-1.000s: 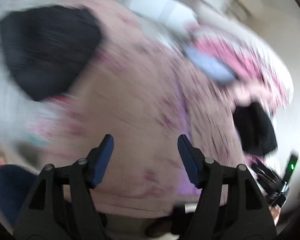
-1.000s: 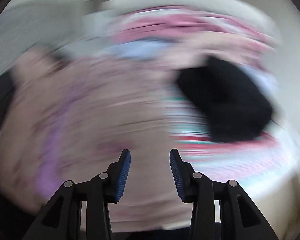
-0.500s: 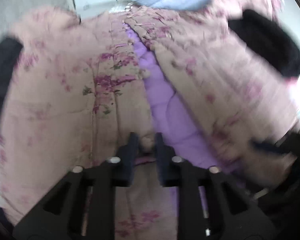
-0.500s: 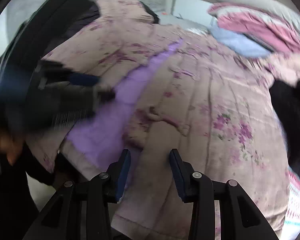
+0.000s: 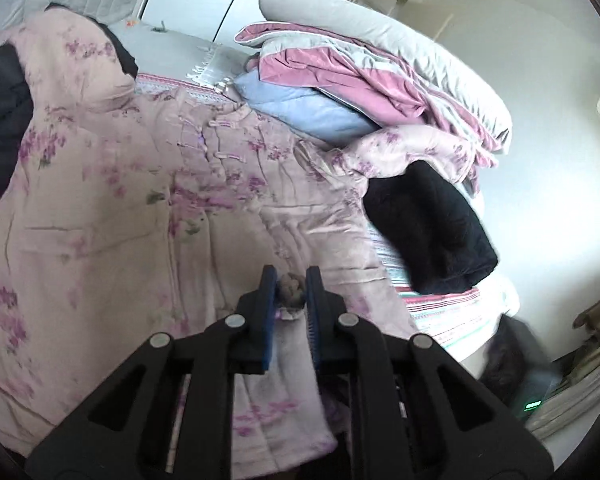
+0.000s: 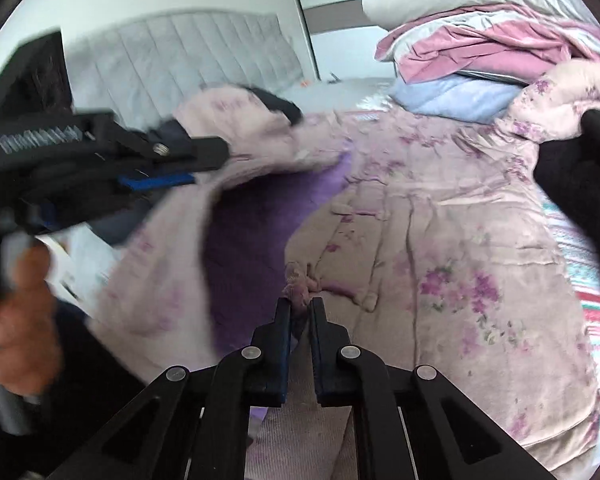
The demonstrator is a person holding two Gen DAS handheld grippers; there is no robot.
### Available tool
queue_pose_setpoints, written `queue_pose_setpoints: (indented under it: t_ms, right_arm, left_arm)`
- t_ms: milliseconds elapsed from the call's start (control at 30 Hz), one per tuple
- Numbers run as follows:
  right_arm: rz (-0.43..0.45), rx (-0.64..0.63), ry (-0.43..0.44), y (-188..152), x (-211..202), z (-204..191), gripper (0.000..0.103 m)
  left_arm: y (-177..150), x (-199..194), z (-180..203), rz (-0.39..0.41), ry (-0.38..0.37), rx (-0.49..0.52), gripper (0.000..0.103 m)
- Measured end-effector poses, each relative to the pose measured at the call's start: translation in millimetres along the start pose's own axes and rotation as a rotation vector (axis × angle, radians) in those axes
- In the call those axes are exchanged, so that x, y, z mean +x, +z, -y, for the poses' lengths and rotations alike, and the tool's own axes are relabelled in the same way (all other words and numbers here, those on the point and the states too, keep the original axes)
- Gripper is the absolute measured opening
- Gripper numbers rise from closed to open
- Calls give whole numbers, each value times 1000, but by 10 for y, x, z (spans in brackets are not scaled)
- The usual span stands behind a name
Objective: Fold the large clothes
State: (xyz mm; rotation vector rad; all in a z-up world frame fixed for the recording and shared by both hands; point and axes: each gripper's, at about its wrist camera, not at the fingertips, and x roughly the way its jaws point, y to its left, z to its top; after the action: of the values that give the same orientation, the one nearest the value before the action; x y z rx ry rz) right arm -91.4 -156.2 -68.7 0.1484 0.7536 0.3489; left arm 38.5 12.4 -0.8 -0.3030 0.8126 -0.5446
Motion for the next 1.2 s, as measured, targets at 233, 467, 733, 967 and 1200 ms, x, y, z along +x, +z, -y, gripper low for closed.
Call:
queue_pose_setpoints:
  t_ms: [233, 467, 733, 967, 1200]
  right_arm:
    - [-70, 61, 16, -161, 184, 171, 8]
    - [80, 93, 101, 149, -112, 83, 8]
    - [-11, 21, 115, 84, 33, -53, 8]
    - [-170, 212, 187, -96, 666, 312, 10]
    - [-246, 168, 201, 179, 876, 78, 23]
  left_arm:
    - [-515, 840, -763, -288, -123, -220, 16]
    - [-328, 441, -537, -220, -86, -20, 16]
    - [-534, 889, -546, -449, -102, 36, 16]
    - [-161, 282, -1035, -308, 28, -50, 35]
    - [381, 254, -963, -273, -61, -79, 60]
